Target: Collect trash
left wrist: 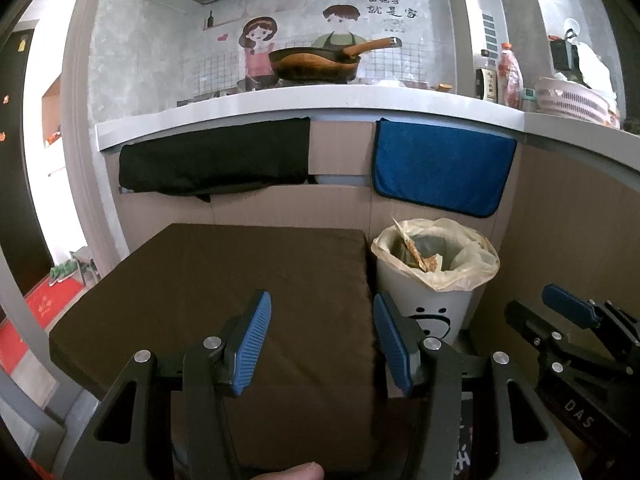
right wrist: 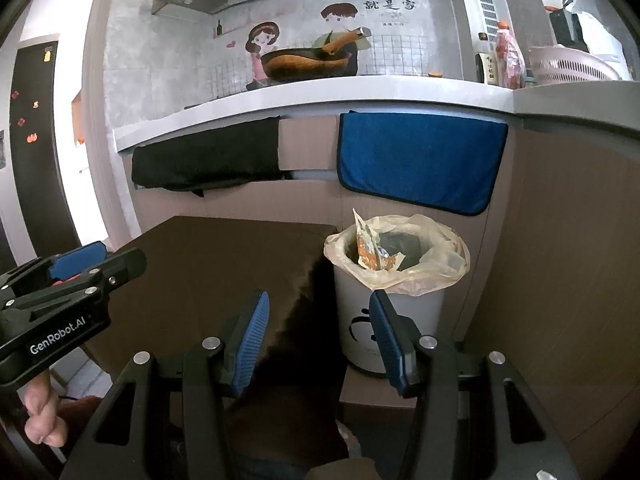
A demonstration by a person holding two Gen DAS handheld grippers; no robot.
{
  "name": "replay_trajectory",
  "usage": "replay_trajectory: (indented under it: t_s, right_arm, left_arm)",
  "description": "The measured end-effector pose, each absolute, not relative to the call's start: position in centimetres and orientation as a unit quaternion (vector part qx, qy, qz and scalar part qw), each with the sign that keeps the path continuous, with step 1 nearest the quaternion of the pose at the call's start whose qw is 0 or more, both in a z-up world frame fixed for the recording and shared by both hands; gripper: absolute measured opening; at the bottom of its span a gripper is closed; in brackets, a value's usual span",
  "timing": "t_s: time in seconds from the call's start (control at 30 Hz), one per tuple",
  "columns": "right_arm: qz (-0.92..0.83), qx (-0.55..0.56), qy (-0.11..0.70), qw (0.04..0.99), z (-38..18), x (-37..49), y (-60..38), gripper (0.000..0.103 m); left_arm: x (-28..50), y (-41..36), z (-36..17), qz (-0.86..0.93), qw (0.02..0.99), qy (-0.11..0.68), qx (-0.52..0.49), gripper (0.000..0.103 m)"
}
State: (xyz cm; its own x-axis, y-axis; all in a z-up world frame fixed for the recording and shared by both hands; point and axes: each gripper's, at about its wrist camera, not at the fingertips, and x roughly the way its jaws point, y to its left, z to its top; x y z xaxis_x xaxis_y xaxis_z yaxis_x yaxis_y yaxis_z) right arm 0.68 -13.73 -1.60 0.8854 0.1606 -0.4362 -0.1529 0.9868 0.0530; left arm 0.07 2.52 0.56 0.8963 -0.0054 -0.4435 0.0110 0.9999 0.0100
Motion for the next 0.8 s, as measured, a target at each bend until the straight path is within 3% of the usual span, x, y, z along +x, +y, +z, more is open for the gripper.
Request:
replay_trajectory:
  t_s: [0.8]
  right_arm:
    - [0.077,0.015,0.219,0.973,-1.20,0.57,-14.26,0.050]
  left_arm:
    - [-0.11,2.19,0.50,-0.009,0.974,0.228,0.008,0.054]
